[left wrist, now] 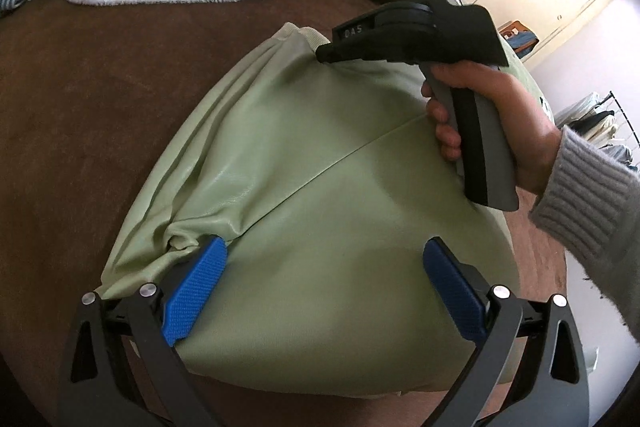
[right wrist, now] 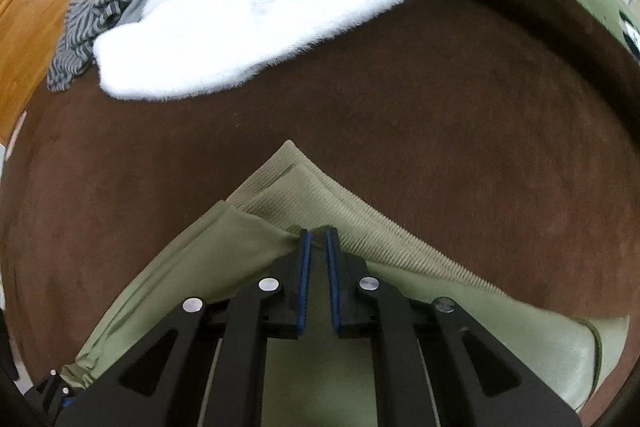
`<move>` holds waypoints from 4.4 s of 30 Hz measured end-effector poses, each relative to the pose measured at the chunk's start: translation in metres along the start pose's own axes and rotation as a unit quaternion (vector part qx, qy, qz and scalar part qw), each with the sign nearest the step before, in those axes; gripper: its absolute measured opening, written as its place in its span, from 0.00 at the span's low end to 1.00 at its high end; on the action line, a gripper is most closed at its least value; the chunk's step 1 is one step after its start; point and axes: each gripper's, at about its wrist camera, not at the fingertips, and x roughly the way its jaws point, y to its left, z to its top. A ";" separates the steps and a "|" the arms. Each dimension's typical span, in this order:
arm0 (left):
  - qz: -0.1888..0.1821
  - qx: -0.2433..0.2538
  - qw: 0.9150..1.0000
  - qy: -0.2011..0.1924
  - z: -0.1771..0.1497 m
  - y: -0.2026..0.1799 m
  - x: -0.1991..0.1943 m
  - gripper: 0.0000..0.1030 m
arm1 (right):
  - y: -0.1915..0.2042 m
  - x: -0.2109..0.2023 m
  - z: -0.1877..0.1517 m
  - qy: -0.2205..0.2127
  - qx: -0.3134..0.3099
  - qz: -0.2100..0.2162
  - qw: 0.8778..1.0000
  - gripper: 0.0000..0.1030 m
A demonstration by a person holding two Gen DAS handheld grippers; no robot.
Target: Fold large clothes
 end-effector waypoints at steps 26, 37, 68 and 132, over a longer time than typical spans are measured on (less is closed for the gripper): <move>0.038 0.073 0.995 0.056 0.083 -0.007 -0.079 0.94 | -0.034 -0.194 -0.062 -0.081 0.079 -0.014 0.993 0.91; -0.103 0.029 0.981 0.161 0.117 0.068 0.011 0.94 | -0.089 -0.170 -0.175 -0.082 0.248 0.027 0.965 0.92; -0.268 0.059 0.915 0.298 0.107 0.052 0.103 0.94 | -0.108 -0.076 -0.209 -0.072 0.335 0.244 0.907 0.78; -0.154 0.068 0.962 0.216 0.076 0.000 0.092 0.27 | -0.071 -0.081 -0.172 -0.046 0.298 0.092 0.949 0.36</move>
